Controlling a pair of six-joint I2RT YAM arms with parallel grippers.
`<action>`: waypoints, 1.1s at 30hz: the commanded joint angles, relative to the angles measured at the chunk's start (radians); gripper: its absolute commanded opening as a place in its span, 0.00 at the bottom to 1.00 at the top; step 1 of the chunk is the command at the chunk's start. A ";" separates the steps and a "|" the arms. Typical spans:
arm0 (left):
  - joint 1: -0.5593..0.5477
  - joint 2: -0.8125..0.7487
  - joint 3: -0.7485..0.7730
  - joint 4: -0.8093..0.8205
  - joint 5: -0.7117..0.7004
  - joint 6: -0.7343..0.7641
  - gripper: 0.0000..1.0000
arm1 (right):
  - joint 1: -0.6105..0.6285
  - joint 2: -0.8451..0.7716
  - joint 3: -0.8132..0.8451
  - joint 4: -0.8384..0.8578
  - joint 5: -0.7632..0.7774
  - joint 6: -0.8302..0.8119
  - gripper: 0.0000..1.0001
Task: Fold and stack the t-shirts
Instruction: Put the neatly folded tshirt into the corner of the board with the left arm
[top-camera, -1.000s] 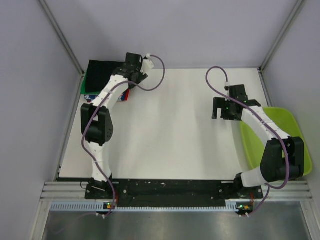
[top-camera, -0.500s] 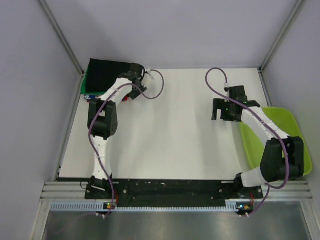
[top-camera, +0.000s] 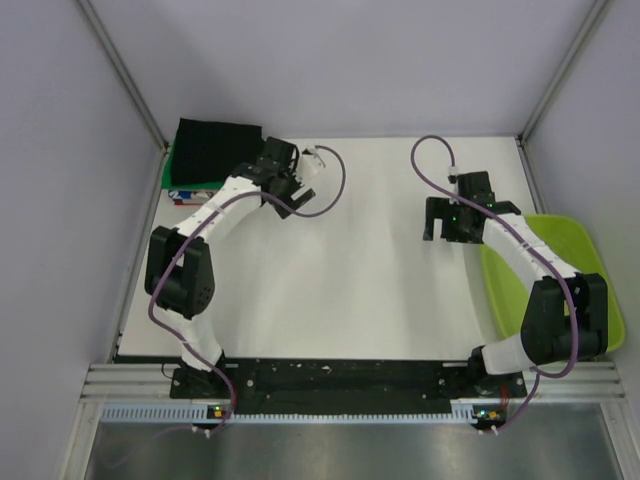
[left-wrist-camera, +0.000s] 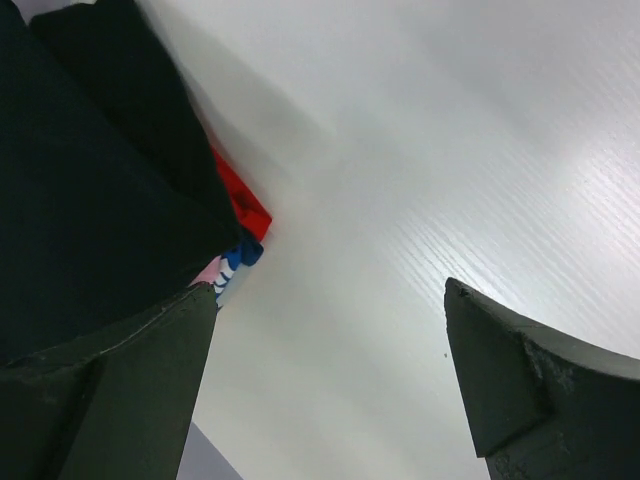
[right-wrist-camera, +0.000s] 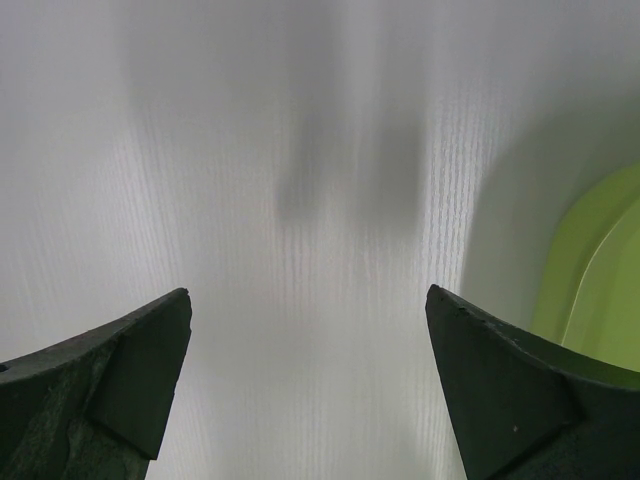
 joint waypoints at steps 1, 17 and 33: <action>-0.002 0.015 -0.080 0.107 -0.048 -0.051 0.99 | 0.001 -0.037 0.014 0.017 -0.003 -0.010 0.99; -0.003 -0.009 -0.188 0.275 -0.007 -0.263 0.99 | 0.003 -0.034 0.009 0.019 0.009 -0.011 0.99; -0.002 -0.130 -0.396 0.377 0.108 -0.314 0.99 | 0.001 -0.038 0.012 0.020 0.012 -0.015 0.99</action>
